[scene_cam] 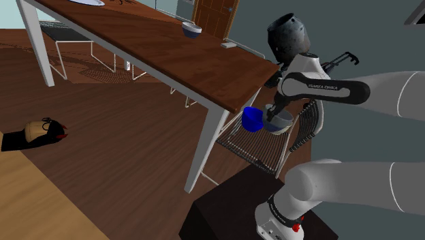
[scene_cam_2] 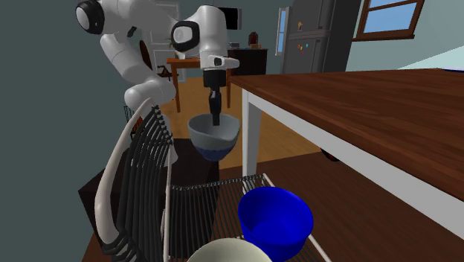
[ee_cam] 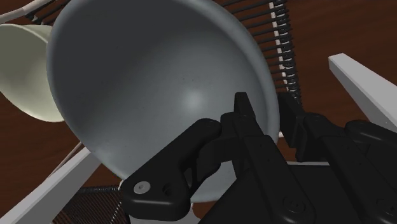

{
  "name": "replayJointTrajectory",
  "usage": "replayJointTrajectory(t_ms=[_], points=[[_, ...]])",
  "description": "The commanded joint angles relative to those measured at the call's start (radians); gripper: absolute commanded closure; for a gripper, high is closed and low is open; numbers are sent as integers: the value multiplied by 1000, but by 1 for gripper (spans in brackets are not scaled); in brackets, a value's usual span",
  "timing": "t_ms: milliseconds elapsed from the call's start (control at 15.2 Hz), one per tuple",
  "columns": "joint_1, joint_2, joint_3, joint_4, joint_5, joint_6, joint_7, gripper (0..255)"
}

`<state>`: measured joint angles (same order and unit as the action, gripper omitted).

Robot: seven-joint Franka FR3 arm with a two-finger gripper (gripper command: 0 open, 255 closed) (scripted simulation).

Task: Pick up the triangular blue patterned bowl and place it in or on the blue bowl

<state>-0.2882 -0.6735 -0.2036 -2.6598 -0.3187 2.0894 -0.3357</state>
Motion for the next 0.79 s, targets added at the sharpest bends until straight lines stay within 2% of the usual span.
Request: replayJointTrajectory(t_ms=[0, 330, 726], points=[[4, 63, -13, 57, 3, 10, -13, 255], [22, 270, -57, 248, 30, 36, -64, 255], [38, 504, -103, 502, 98, 25, -143, 255]])
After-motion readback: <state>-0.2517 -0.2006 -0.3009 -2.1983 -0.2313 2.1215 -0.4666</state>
